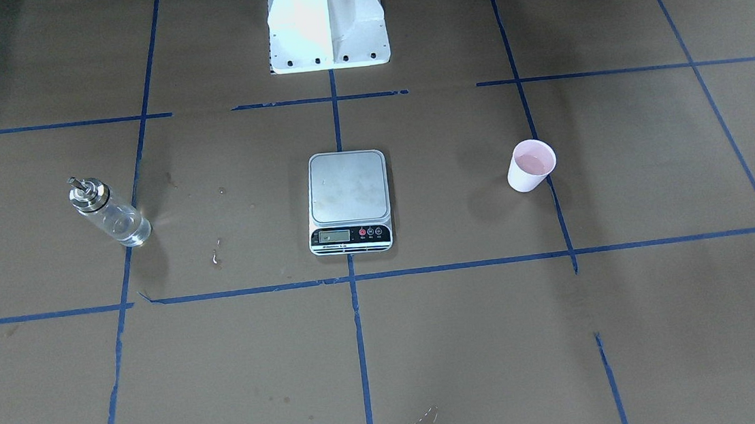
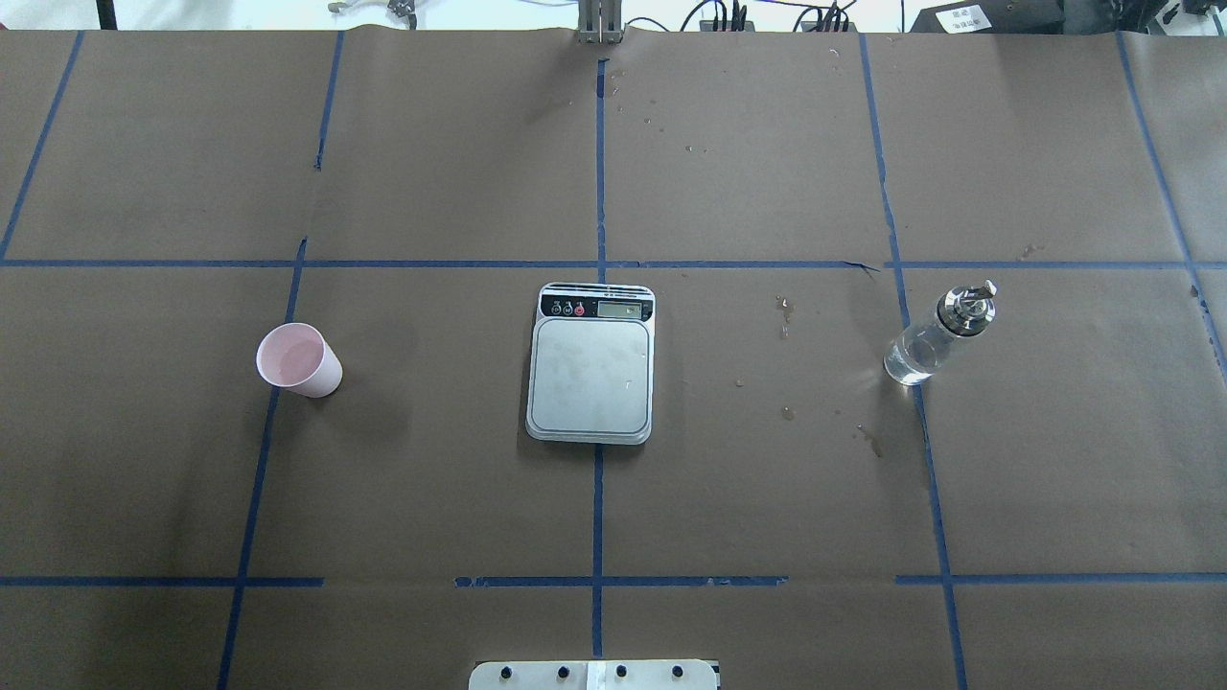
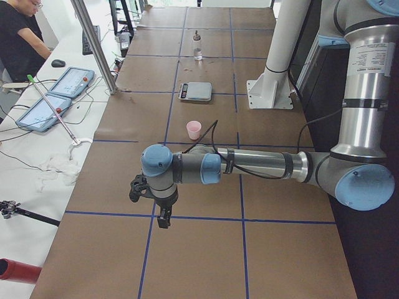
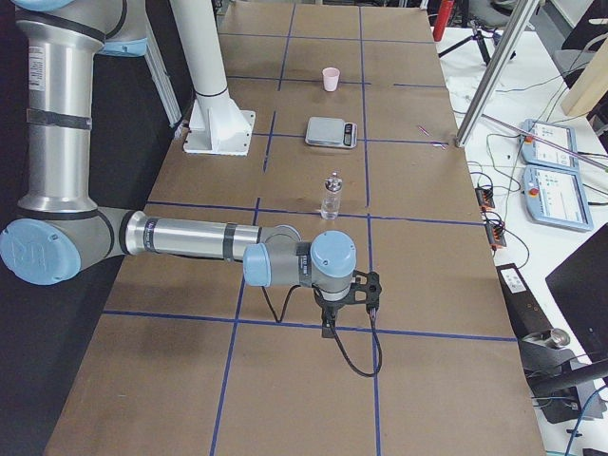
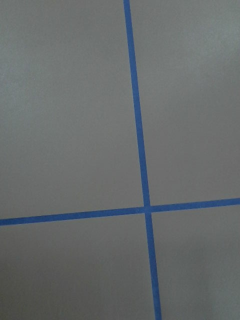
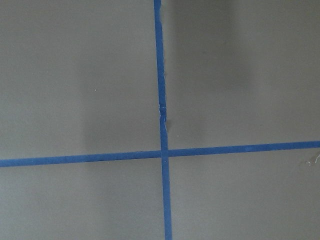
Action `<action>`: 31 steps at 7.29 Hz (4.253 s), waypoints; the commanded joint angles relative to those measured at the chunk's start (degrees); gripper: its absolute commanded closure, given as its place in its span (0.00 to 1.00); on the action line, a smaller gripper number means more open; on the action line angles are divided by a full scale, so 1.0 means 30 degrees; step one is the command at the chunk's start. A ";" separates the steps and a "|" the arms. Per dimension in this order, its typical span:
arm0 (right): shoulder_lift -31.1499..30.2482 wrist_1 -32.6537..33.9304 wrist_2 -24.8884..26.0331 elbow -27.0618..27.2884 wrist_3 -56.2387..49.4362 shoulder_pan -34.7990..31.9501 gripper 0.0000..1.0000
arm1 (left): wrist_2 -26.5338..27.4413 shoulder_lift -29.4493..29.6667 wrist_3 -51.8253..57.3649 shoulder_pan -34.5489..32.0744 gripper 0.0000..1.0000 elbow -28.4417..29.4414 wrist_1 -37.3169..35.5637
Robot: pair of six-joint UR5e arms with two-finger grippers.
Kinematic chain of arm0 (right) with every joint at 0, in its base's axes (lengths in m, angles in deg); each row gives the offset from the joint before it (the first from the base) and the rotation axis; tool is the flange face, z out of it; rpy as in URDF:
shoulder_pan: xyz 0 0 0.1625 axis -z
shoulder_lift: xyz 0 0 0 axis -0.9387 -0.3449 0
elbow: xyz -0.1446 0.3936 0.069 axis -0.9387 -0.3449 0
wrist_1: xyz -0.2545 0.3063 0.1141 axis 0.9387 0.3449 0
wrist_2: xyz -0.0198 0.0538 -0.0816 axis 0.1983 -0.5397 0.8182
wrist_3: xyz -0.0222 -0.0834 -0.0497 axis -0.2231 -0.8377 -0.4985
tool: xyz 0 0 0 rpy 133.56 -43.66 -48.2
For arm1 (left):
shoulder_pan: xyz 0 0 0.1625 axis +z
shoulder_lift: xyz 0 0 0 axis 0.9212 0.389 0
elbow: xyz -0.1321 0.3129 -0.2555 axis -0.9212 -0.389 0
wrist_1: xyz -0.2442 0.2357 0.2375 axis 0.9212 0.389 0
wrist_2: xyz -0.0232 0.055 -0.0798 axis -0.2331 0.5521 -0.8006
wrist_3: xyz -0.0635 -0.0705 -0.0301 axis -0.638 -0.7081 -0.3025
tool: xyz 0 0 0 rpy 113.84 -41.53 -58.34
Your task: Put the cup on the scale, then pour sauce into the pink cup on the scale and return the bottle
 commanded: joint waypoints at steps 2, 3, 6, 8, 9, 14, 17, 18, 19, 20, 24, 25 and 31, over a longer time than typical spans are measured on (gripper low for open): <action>0.0212 0.0365 -0.0793 0.0205 0.0293 -0.0078 0.00 | 0.0001 0.0375 -0.0177 0.0026 0.00 -0.1381 -0.0031; 0.0241 0.0278 -0.0764 0.0235 0.0293 -0.0078 0.00 | -0.0057 0.0377 -0.0177 0.0026 0.00 -0.1939 0.0056; 0.0386 0.0306 -0.0794 0.0353 0.0293 -0.0078 0.00 | -0.0995 0.0494 -0.0698 0.0143 0.00 -0.2059 0.2127; 0.0533 0.0017 -0.0909 0.0499 0.0235 -0.0078 0.00 | -0.1401 0.1166 -0.1377 0.1017 0.00 -0.2178 0.3510; 0.0679 -0.0016 -0.1055 0.0383 0.0321 -0.0078 0.00 | -0.1869 0.1226 -0.2770 0.2124 0.00 -0.2208 0.3456; 0.1237 -0.0016 -0.1057 -0.0558 0.0643 -0.0078 0.00 | 0.0582 0.1227 -1.8196 0.8714 0.00 -0.6778 0.3746; 0.1677 -0.0045 -0.1057 -0.0206 0.0966 -0.0078 0.00 | 0.3778 0.1051 -2.4012 1.2730 0.00 -0.6778 0.5301; 0.1706 -0.0045 -0.1057 -0.0176 0.0967 -0.0078 0.00 | 0.3984 0.1080 -2.5213 1.3524 0.00 -0.6778 0.5417; 0.1706 -0.0045 -0.1057 -0.0175 0.1025 -0.0078 0.00 | 0.4276 0.1167 -2.6269 1.4257 0.00 -0.6749 0.5882; 0.1735 -0.0045 -0.1086 -0.0175 0.1025 -0.0078 0.00 | 0.4366 0.1255 -2.6860 1.4728 0.00 -0.6720 0.5974; 0.2115 -0.0016 -0.1086 -0.0234 0.1025 -0.0078 0.00 | 0.4600 0.2193 -2.7596 1.6283 0.00 -0.5815 0.5974; 0.2116 -0.0016 -0.1086 -0.0205 0.1025 -0.0078 0.00 | 0.4630 0.2454 -2.7598 1.6489 0.00 -0.5464 0.5975; 0.2145 -0.0016 -0.1086 -0.0204 0.1025 -0.0078 0.00 | 0.4572 0.2926 -2.7569 1.6549 0.30 -0.4055 0.6678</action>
